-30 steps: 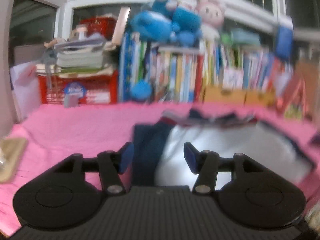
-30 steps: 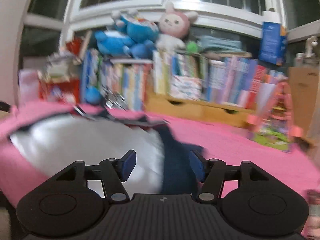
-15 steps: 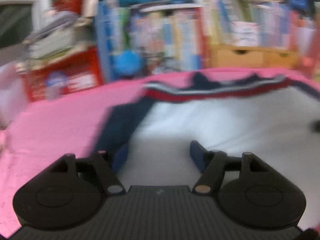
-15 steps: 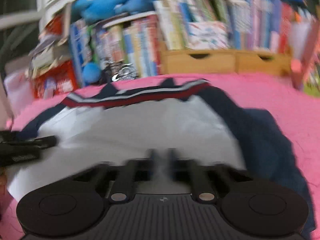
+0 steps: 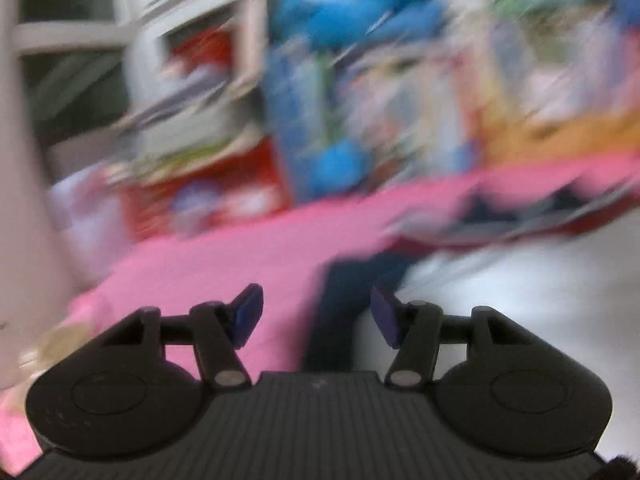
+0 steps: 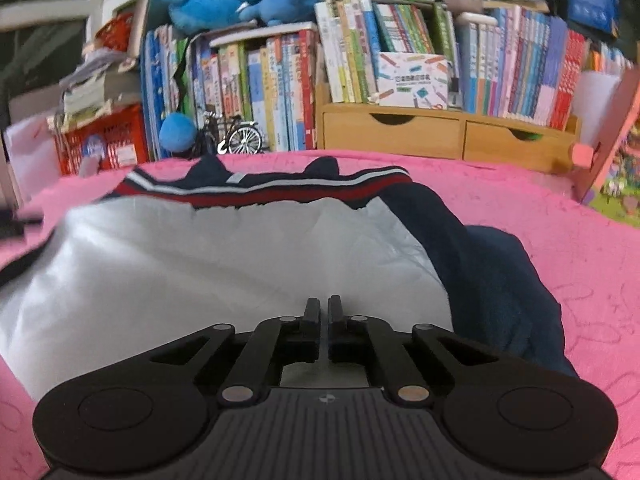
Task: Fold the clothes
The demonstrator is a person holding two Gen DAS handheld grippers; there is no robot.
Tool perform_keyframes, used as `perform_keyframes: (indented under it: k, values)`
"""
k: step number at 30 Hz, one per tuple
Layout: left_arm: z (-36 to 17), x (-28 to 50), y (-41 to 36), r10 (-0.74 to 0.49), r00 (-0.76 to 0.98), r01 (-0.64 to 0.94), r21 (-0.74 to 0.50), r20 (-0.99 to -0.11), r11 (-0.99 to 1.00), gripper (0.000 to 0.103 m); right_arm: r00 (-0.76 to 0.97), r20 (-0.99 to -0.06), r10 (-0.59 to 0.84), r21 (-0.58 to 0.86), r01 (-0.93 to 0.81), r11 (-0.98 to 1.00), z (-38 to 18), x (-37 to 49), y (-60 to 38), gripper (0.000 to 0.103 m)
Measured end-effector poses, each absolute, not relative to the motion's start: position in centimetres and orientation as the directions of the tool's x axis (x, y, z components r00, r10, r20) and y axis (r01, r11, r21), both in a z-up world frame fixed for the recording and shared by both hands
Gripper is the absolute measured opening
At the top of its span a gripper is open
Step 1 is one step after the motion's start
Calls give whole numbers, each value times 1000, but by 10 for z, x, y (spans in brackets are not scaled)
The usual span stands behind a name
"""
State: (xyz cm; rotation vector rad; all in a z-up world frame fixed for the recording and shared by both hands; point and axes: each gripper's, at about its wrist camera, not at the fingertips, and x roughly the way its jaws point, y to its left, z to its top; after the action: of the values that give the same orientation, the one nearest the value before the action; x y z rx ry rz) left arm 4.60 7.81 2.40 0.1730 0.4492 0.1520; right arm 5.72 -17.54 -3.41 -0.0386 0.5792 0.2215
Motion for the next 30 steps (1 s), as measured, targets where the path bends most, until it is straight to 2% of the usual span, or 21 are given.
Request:
perform_keyframes:
  k: [4,7,12,14,15,19,24,25,27,28,29,30]
  values:
    - [29,56,23,-121,868,165,50,-481,985,60,820,-549,162,-65,-235,970,-35,52,-159,17]
    - [4,71,-13,-133,835,229,117,-534,966,60,821,-550,150,-86,-234,968,-36,51,-155,18]
    - [-39,99,7,65,822,113,272,-566,956,61,817,-552,164,-62,-237,969,-35,51,-158,18]
    - [-47,102,31,87,840,97,306,-536,947,76,815,-554,172,-62,-246,967,-35,51,-157,20]
    - [-51,103,42,95,847,91,319,-522,943,81,813,-555,177,-63,-253,965,-34,51,-156,20]
    - [-47,104,59,42,837,117,253,-546,960,85,809,-556,191,-79,-280,957,-33,49,-152,20]
    - [-44,119,82,-64,788,134,69,-613,989,91,809,-555,194,-84,-287,954,-33,48,-151,24]
    - [-43,122,86,-82,779,134,37,-622,990,91,813,-548,196,-82,-286,955,-32,47,-150,26]
    - [-43,124,88,-96,770,133,12,-631,991,92,829,-510,228,-40,-287,957,-25,40,-151,46]
    - [-43,124,88,-95,770,134,14,-631,991,92,837,-490,243,-22,-291,957,-21,36,-150,63]
    - [-44,123,87,-94,769,134,16,-632,991,92,842,-471,264,-28,-313,949,-16,35,-143,73]
    - [-44,124,87,-93,768,135,17,-634,991,93,845,-452,285,-34,-336,941,-11,33,-137,76]
